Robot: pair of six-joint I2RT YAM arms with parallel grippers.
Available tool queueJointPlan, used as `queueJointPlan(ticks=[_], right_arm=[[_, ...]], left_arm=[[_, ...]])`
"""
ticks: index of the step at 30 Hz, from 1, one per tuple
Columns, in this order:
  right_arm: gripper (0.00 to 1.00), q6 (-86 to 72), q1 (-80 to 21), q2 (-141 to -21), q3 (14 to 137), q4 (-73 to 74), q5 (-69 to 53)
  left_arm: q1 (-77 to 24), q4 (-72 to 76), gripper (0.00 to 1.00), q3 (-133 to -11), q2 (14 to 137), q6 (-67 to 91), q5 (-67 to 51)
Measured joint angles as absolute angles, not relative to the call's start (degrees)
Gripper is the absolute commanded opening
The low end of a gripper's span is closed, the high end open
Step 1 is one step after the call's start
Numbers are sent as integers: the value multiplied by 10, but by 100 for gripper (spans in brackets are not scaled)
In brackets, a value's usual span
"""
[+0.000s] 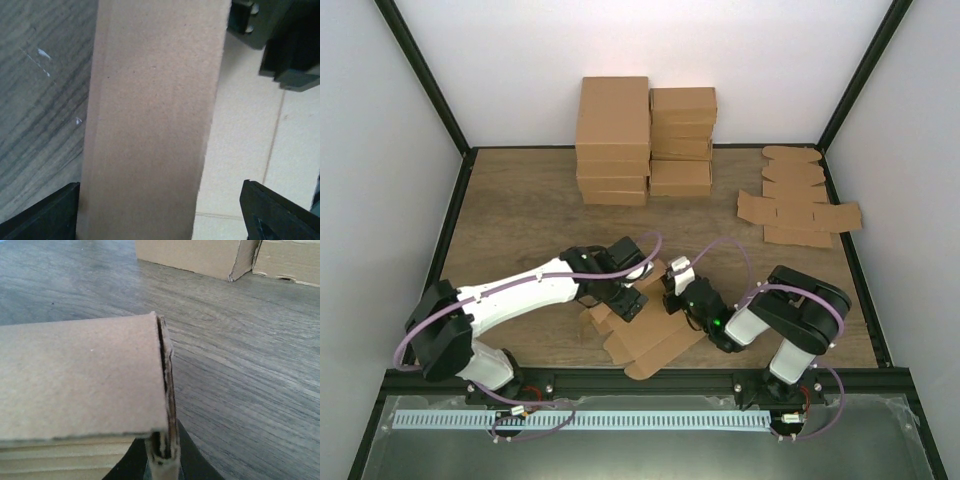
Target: Fold the paper box
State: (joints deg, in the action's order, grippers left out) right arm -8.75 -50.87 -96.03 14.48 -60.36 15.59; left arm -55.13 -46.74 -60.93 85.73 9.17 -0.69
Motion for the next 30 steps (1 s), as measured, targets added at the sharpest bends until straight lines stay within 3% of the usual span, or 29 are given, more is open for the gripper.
queueJointPlan(ticks=[3,13,21,30], right_arm=[[1,-96,-509,-952,145,-602,161],[1,-181,-509,-857,154,-493,197],[1,-318,-495,-747,175,-378,231],[1,-457,-401,-719,181,-358,128]], left_arm=[[-552,-471,100,-622,830,105,2],[-552,-521,100,-806,691,162,59],[-552,-543,100,-887,613,197,51],[-552,-550,100,-900,548,258,14]])
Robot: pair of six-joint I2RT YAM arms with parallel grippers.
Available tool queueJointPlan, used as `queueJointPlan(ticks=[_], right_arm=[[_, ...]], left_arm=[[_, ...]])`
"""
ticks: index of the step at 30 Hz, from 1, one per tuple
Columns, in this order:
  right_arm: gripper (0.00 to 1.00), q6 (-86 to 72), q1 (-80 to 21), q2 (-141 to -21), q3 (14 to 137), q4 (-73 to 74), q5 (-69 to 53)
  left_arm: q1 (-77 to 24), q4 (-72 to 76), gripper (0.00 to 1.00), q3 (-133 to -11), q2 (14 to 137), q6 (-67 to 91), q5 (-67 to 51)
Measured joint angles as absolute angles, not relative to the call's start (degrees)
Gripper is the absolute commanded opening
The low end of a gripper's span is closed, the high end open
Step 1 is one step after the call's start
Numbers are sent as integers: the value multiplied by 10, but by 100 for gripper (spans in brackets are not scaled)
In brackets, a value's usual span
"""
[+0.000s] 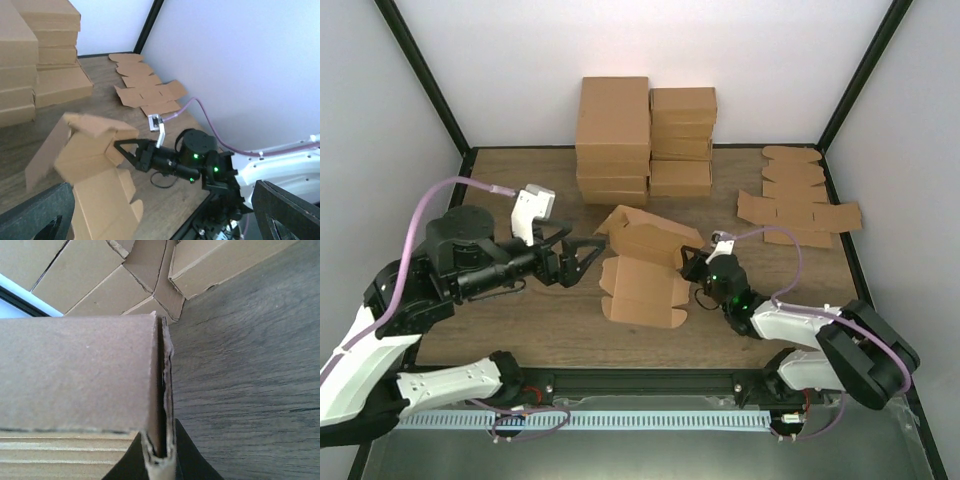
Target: Fold the paper box
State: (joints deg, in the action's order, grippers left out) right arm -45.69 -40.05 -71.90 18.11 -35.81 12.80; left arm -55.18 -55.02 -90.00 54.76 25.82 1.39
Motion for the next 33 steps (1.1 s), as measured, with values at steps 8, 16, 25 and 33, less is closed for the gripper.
queueJointPlan(ticks=[8,16,25,33], right_arm=[[1,-580,-331,-776,176,-438,8],[1,-685,-314,-839,118,-561,-39],[1,-707,-314,-829,111,-592,-29],[1,-667,-333,-780,111,-558,18]], left_arm=[[-552,-517,100,-778,441,340,-1],[-552,-451,93,-613,374,420,-39],[-552,-364,83,-481,439,447,-115],[-552,-334,86,-529,498,427,-90]])
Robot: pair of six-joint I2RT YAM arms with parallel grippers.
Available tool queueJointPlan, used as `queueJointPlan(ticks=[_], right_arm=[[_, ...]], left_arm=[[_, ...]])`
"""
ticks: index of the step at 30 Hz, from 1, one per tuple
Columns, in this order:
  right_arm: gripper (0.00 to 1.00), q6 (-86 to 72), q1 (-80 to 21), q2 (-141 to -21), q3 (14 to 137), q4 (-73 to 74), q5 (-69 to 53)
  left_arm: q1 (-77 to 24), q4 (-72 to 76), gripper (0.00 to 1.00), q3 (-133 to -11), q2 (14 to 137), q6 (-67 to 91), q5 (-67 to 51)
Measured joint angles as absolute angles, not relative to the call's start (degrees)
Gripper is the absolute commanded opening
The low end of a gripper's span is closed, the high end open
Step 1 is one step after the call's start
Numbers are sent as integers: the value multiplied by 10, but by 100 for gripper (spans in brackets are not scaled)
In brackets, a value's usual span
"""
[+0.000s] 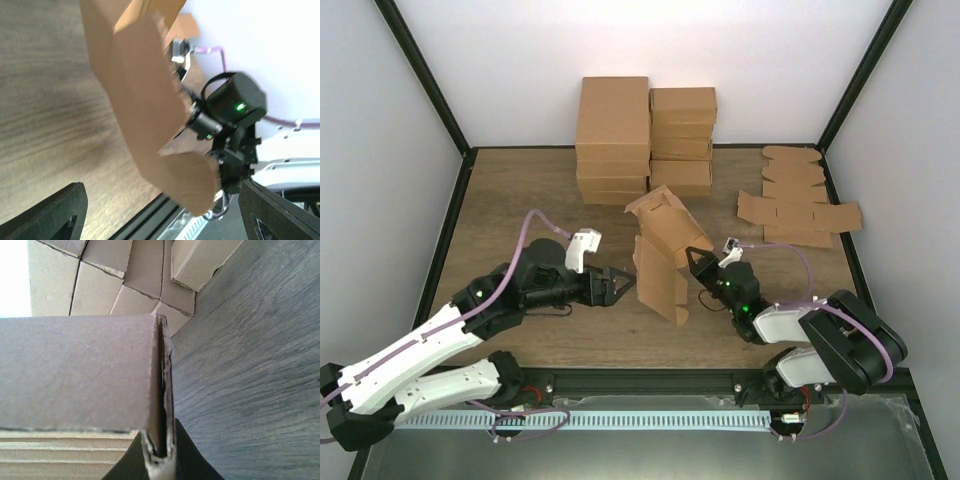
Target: Fold the paper box
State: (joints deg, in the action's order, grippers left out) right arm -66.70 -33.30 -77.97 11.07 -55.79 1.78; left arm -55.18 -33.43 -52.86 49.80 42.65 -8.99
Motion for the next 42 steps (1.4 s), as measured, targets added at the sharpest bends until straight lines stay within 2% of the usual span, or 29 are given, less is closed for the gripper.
queueJointPlan(ticks=[8,19,31,37,42], right_arm=[[1,-637,-353,-771,111,-542,46],[1,-622,-380,-750,111,-518,73],[1,-622,-381,-755,110,-519,77],[1,-622,-385,-755,110,-519,77],[1,-622,-389,-755,110,-519,77]], left_arm=[[-552,-317,87,-571,492,422,-31],[-549,-316,68,-582,560,418,-7],[-547,-299,31,-579,572,409,-7],[-547,-298,30,-579,574,405,-4],[-547,-307,33,-579,581,405,10]])
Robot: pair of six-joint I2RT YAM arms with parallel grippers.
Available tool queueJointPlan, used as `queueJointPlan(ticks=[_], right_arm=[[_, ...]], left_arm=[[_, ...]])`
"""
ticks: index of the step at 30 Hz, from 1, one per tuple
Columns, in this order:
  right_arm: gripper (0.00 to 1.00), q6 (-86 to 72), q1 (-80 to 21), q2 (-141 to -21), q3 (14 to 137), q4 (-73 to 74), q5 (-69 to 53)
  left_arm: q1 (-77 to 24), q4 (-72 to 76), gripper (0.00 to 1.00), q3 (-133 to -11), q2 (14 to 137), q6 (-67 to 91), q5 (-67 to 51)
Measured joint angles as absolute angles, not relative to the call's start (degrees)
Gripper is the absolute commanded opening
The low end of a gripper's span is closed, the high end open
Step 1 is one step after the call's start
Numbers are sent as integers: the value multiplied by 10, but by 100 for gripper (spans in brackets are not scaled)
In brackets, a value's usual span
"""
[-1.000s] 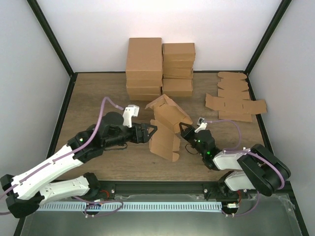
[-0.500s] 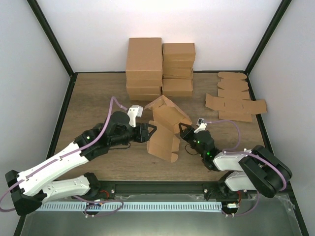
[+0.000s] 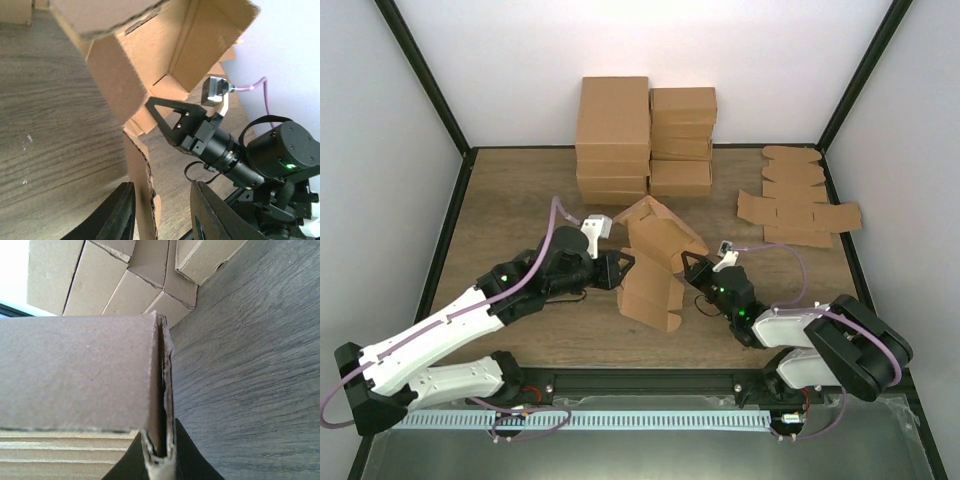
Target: Fold the paper box
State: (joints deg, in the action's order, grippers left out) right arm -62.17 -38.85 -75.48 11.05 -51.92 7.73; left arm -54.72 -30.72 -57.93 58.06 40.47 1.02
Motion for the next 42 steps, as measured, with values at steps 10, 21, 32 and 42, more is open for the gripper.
queueJointPlan(ticks=[10,21,32,42], right_arm=[[1,-625,-393,-766,110,-524,77],[21,-657,-400,-824,111,-554,68],[61,-675,-449,-850,111,-541,53],[85,-672,-547,-832,112,-489,37]], left_arm=[[-547,-328,4,-569,591,405,26],[-545,-329,4,-551,590,412,28],[-545,-435,4,-652,632,363,47],[-545,-542,4,-753,688,318,58]])
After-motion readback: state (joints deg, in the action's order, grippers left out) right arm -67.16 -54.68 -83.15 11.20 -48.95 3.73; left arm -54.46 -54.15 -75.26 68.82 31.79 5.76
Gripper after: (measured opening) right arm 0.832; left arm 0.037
